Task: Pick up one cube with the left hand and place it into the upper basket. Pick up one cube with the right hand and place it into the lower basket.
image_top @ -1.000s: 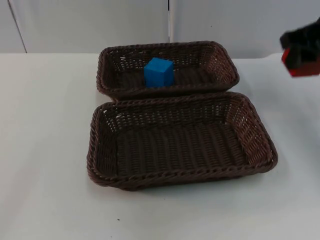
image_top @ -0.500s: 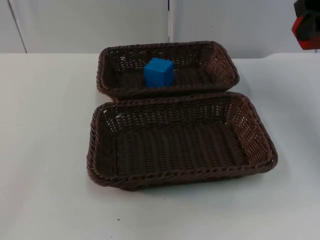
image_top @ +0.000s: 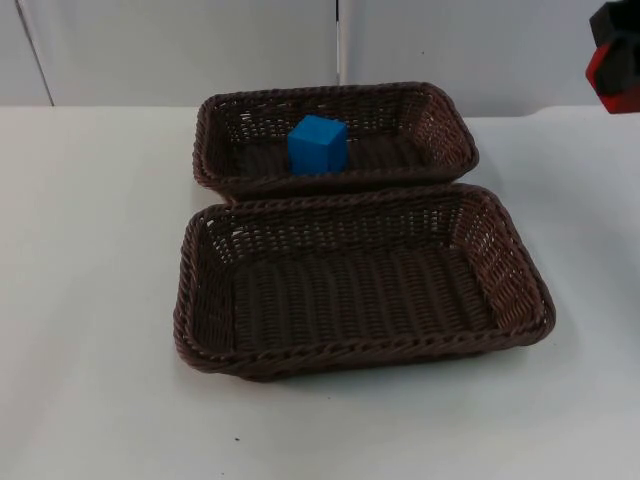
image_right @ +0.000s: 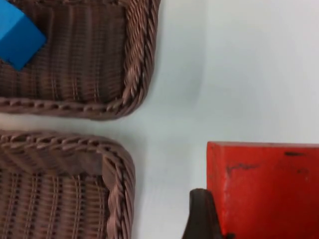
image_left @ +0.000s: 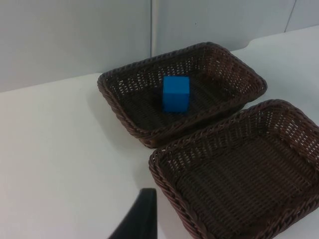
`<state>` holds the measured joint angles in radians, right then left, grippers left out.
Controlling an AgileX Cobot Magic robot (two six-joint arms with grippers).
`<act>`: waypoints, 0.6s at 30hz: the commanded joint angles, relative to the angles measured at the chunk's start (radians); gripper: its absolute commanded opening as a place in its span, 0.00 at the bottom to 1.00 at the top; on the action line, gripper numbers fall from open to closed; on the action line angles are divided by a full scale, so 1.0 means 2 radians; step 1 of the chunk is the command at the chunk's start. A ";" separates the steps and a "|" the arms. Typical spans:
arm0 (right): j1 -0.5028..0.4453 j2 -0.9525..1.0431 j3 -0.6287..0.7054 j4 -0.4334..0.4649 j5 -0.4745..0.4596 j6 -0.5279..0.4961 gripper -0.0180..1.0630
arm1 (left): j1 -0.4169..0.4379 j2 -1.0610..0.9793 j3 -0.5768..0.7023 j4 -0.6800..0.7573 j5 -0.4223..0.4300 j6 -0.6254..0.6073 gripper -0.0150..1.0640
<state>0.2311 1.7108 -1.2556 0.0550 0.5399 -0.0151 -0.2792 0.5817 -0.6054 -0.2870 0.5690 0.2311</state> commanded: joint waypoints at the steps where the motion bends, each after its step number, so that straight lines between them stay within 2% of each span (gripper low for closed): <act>1: 0.001 -0.006 -0.001 0.000 0.019 0.000 0.02 | 0.001 -0.003 0.003 -0.001 -0.003 -0.001 0.90; 6: 0.011 -0.006 -0.001 0.003 0.061 -0.013 0.02 | 0.001 -0.003 0.003 -0.001 -0.003 -0.001 0.90; 10: 0.037 -0.006 -0.001 0.004 0.063 -0.027 0.02 | 0.001 -0.003 0.003 -0.001 -0.003 -0.001 0.90; 18: 0.120 -0.006 -0.001 0.004 0.050 -0.027 0.02 | 0.001 -0.003 0.003 -0.001 -0.003 -0.001 0.90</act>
<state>0.4550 1.7108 -1.2556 0.0605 0.6538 -0.0566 -0.2792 0.5817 -0.6054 -0.2870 0.5690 0.2311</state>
